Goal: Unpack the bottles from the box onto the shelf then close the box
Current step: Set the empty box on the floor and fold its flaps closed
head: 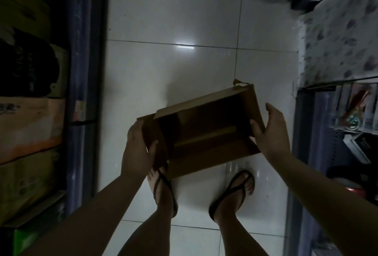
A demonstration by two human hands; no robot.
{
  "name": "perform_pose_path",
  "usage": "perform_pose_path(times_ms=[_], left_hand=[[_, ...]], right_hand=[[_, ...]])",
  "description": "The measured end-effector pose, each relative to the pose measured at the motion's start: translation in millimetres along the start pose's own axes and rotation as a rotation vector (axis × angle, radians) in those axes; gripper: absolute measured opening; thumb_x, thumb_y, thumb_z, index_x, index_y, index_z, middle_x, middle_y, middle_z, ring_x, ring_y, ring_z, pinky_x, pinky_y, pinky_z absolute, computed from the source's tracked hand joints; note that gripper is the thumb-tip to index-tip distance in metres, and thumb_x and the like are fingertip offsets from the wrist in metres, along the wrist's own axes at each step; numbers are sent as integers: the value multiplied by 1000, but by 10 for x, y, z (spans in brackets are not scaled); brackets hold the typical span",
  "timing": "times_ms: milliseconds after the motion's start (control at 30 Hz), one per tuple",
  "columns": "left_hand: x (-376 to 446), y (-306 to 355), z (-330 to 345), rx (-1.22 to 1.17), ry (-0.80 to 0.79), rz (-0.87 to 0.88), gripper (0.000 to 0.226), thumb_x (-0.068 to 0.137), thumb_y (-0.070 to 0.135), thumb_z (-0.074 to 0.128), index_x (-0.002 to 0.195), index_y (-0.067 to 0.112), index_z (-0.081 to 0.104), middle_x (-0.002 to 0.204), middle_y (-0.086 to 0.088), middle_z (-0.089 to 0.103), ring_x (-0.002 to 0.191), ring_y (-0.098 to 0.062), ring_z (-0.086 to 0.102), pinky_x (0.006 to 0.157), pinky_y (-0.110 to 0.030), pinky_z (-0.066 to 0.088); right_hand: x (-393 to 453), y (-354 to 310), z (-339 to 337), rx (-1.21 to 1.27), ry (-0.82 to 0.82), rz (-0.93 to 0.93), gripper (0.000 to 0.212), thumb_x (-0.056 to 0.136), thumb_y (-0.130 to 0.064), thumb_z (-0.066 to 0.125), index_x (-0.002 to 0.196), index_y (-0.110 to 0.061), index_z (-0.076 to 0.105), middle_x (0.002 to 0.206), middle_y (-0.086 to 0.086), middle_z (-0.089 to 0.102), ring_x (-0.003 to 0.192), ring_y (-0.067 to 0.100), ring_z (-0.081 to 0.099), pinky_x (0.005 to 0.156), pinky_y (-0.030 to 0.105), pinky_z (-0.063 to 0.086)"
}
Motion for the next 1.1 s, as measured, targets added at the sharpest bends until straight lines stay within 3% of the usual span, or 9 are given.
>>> perform_pose_path(times_ms=[133,300,533,667,800,933,1100], left_hand=[[67,-230,33,-33,36,-154,77,86,13,67,148,6,22,153,-15,25,133,-30,43,106,-39,41],[28,-343,177,-149,-2,-289,50,91,11,60,138,6,42,135,-14,55,118,-31,58,96,-38,47],[221,-83,57,-202,96,-143,39,95,10,52,134,12,49,128,-9,61,114,-27,60,95,-38,49],[508,77,-36,-194,96,-3,40,94,9,53,134,13,50,129,-8,61,115,-24,59,95,-32,48],[766,217,-73,-232,90,85,41,95,11,54,135,15,51,129,-4,61,110,-14,57,91,-23,45],[1004,283,-70,-283,98,141,41,94,13,55,135,20,51,122,6,61,104,-7,56,83,-9,42],[1238,421,-29,-351,60,293,45,94,15,55,138,26,47,128,11,55,107,5,55,86,-5,48]], right_hand=[[110,119,134,42,-27,27,63,93,-25,56,147,-13,25,149,8,37,136,25,36,111,39,32],[151,334,276,141,-51,121,46,97,-23,46,141,-12,35,135,11,51,121,29,52,102,47,45],[-29,430,310,227,-28,113,29,100,-14,39,126,-11,50,113,6,59,103,23,58,92,42,51],[-53,428,297,303,-24,87,31,100,-12,40,129,-11,48,113,-2,55,100,10,54,76,11,44],[115,360,254,340,19,23,31,100,-16,42,130,-13,49,114,-4,56,104,13,55,86,23,47],[315,272,246,317,33,-64,32,99,-19,45,130,-14,49,116,-2,56,103,13,55,77,14,43],[514,152,176,317,42,-225,39,94,-27,49,132,-20,46,124,-2,54,108,14,57,83,27,51]])
Point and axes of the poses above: each hand's wrist, its own x-axis towards the middle knuckle, its own z-axis out of the palm, y = z × x, the point moved 10 cm from there along x, towards the middle knuckle
